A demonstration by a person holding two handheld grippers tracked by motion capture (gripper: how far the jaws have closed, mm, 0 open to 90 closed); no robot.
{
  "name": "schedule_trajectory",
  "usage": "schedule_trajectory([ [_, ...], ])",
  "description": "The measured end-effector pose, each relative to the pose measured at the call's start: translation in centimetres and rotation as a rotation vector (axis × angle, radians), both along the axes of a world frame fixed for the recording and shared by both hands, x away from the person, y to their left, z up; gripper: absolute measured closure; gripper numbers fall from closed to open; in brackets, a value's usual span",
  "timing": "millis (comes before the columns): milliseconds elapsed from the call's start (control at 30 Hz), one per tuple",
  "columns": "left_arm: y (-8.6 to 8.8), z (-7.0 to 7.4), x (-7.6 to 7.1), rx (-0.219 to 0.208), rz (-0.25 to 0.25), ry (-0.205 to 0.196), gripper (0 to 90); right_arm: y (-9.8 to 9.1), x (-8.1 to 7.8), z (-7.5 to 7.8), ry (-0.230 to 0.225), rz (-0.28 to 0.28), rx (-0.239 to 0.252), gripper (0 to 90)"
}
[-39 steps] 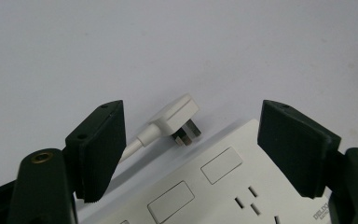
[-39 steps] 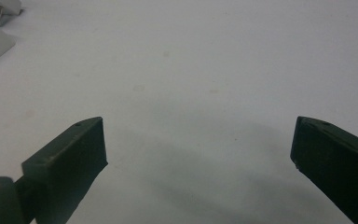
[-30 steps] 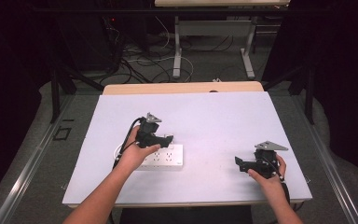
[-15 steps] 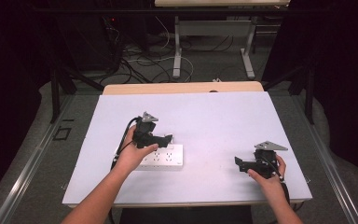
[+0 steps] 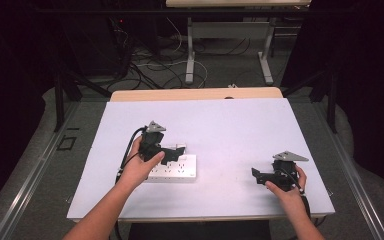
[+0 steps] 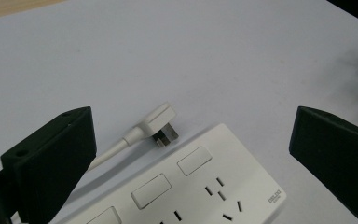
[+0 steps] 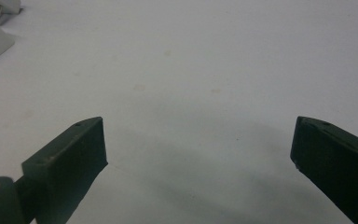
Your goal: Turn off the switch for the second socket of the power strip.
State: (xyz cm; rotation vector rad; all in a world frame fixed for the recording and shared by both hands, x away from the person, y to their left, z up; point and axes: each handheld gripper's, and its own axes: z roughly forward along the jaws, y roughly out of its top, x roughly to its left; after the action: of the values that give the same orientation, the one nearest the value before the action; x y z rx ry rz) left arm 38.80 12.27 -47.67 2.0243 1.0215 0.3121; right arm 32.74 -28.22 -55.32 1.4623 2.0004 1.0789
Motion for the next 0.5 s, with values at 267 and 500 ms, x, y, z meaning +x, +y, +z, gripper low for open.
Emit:
schedule_trajectory([
  [267, 0.4, 0.5, -0.7, -0.006, -0.024, -0.022, 0.8, 0.0, 0.0, 0.0, 0.001, -0.001, 0.0, 3.0],
  [500, 1.2, 1.0, -1.3, -0.013, -0.023, -0.043, 1.0, 0.0, 0.0, 0.0, -0.001, -0.004, 0.0, 3.0],
])
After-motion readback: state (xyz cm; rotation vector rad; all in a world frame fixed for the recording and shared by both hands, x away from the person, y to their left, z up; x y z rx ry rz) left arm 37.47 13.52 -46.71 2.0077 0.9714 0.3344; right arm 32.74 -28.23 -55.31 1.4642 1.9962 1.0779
